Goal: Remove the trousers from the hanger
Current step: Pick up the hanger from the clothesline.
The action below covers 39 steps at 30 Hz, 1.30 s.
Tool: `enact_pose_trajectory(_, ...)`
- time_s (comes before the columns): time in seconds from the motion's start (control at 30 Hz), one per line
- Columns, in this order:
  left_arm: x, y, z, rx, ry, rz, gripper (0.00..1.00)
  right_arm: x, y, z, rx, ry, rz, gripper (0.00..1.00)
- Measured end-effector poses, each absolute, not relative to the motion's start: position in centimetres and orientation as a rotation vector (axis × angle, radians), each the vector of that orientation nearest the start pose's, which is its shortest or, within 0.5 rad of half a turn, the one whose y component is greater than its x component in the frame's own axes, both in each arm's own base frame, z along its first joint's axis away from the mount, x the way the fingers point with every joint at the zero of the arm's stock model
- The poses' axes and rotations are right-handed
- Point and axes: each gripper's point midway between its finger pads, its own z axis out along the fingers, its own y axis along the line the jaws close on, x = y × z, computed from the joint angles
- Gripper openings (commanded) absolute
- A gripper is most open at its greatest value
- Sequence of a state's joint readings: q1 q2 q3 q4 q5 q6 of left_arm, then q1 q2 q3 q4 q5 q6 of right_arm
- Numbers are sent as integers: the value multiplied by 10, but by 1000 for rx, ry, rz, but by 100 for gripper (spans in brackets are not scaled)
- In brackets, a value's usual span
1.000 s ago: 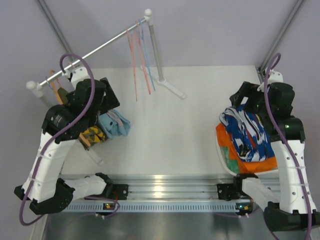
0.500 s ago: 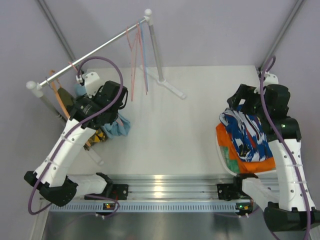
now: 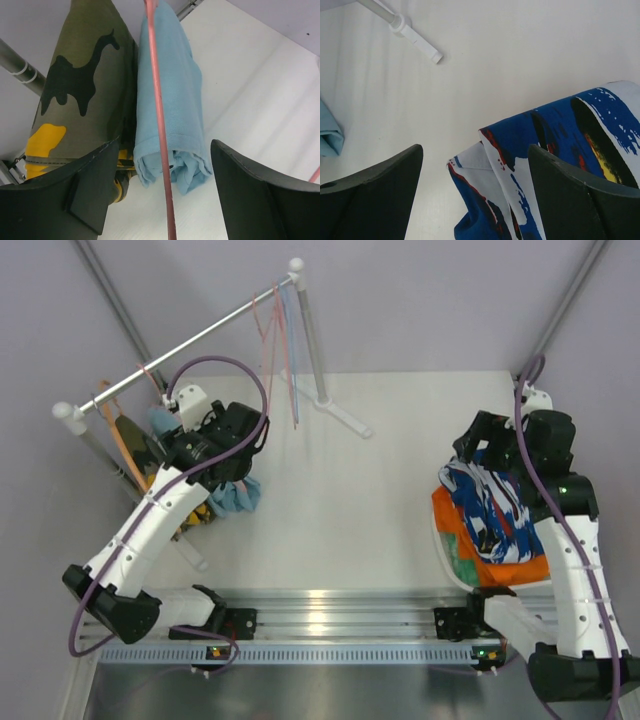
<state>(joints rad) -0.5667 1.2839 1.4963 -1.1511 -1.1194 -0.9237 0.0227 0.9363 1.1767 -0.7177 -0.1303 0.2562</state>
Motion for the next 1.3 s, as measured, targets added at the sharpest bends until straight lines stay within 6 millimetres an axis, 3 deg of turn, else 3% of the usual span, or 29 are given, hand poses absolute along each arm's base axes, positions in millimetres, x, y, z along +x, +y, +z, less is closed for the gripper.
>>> enact_pose_trajectory(0.33, 296, -13, 301, -748, 1806, 495, 76, 288, 37, 290, 159, 2059, 284, 86)
enact_pose_trajectory(0.57, 297, -12, 294, -760, 1795, 505, 63, 288, 36, 290, 162, 2060, 280, 85)
enact_pose_trajectory(0.8, 299, -10, 294, -767, 1765, 517, 35, 290, 36, 287, 164, 2071, 278, 85)
enact_pose_trajectory(0.97, 301, -8, 296, -751, 1746, 543, 0, 290, 35, 287, 166, 2071, 276, 85)
enact_pose_trajectory(1.3, 306, -8, 300, -680, 1749, 588, 0, 290, 35, 286, 167, 2072, 274, 86)
